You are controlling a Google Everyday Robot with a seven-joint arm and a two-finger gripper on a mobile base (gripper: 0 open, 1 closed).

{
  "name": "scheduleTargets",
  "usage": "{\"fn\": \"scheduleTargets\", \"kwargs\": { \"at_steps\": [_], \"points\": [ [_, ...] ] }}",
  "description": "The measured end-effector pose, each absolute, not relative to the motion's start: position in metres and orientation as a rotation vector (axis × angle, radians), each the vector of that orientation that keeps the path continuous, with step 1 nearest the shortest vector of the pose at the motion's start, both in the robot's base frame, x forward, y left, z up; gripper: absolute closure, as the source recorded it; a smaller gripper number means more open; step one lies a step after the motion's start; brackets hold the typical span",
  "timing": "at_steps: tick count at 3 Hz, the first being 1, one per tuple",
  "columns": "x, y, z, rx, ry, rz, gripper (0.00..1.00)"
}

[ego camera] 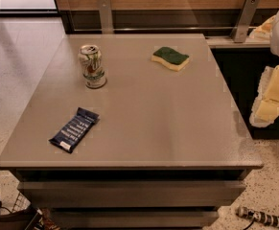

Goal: Move sponge near rxbar blueberry

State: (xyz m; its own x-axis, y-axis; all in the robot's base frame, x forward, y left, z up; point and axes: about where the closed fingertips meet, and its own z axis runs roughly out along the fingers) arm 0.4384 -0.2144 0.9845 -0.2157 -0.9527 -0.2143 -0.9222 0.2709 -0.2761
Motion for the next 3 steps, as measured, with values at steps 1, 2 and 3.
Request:
{"fn": "scheduleTargets", "kwargs": {
  "at_steps": [1,2,3],
  "points": [
    [0.442,-0.216,0.985,-1.694,2.206,-0.128,0.0],
    [0.449,-0.222,0.988,-1.657,2.199,-0.133,0.0],
    [0.487,-0.227,0.983,-1.52,2.169,-0.099,0.0]
  ]
}}
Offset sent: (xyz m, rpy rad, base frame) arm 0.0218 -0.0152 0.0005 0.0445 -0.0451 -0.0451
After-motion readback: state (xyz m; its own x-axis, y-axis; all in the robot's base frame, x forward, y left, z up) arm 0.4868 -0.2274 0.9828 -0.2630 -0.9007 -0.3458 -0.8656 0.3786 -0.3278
